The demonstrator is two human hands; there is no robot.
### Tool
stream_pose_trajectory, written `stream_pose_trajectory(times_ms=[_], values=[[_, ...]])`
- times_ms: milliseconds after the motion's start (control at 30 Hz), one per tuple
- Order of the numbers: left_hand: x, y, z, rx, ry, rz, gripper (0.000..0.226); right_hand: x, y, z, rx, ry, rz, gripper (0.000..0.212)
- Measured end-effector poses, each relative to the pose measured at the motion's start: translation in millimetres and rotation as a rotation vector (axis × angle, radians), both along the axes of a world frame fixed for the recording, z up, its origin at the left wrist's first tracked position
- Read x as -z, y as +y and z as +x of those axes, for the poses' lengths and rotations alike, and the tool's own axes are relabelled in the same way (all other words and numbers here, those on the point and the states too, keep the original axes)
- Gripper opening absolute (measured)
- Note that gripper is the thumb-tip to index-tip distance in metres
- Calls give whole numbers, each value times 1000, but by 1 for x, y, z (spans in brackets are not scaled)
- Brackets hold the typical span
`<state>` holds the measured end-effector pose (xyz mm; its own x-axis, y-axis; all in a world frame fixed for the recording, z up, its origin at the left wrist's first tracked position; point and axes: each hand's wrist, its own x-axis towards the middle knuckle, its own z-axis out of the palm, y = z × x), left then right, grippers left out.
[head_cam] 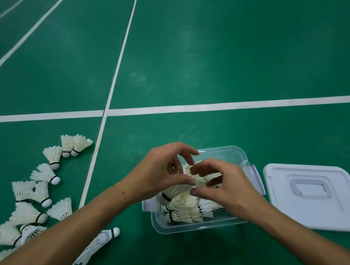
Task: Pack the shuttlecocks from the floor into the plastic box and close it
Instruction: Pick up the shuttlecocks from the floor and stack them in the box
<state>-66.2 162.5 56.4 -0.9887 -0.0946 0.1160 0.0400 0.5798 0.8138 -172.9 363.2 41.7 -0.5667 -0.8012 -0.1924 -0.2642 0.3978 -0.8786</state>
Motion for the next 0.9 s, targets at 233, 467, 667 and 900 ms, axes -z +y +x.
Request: stream_pose_trajectory(times_ms=[233,467,667,900], values=[[5,11,-3,5,4,56,43,12,3,7,-91,132,-1,13],[14,-7,14,-111,-13,-74,45,28,29,-6,25,307,69,18],[37,-13,34,22,-135,-543,55,42,33,-1,-22,493,232,18],[63,0,33,80,-154,-828,61,58,14,2,-189,514,350,15]])
